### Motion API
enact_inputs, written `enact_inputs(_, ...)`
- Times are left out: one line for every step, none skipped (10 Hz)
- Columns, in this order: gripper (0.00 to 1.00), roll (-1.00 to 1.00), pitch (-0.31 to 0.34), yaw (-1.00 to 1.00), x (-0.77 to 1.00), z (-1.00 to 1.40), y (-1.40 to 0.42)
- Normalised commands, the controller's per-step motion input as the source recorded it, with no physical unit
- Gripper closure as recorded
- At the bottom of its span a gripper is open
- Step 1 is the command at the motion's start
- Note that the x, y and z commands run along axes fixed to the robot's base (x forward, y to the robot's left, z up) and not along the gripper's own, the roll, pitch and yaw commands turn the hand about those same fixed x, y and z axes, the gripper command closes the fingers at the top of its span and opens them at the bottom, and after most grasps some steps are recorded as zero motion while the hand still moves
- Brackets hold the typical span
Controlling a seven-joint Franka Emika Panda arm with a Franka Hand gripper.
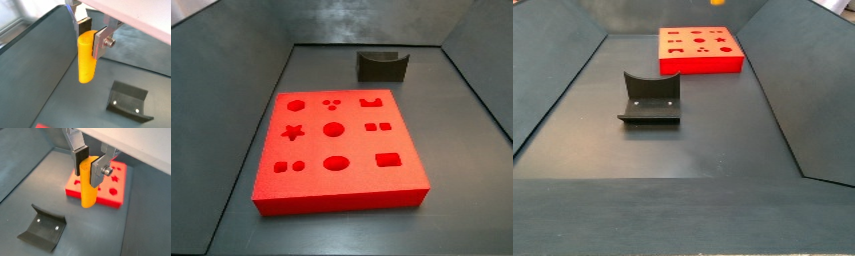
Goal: Pick up the oval object. Move up. Move to above the board. Insert the oval object.
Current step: Move to above the board, then insert the oval object.
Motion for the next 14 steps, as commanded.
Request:
enact_inputs(1.0, 0.02, 0.088, 1.0, 0.1, 0.15, -1.0)
enact_inputs(1.0, 0.03, 0.112, 1.0, 0.11, 0.15, -1.0)
enact_inputs(1.0, 0.03, 0.131, 0.88, 0.12, 0.15, -1.0)
enact_inputs(1.0, 0.05, 0.132, 0.54, 0.13, 0.15, -1.0)
enact_inputs(1.0, 0.05, 0.133, 0.33, 0.15, 0.16, -1.0)
enact_inputs(1.0, 0.03, 0.129, 0.15, 0.16, 0.16, -1.0)
enact_inputs(1.0, 0.03, 0.123, 0.09, 0.18, 0.17, -1.0)
enact_inputs(1.0, 0.03, 0.122, 0.06, 0.2, 0.17, -1.0)
enact_inputs(1.0, 0.03, 0.12, 0.03, 0.17, 0.11, -0.65)
enact_inputs(1.0, 0.04, 0.112, 0.02, 0.11, 0.07, -0.34)
enact_inputs(1.0, 0.05, 0.093, 0.01, 0.09, 0.04, -0.18)
enact_inputs(1.0, -0.01, 0.0, 0.0, 0.0, -0.04, 0.02)
enact_inputs(1.0, -0.06, 0.0, 0.0, 0.0, -0.04, 0.07)
enact_inputs(1.0, -0.01, -0.021, 0.0, 0.0, -0.13, 0.0)
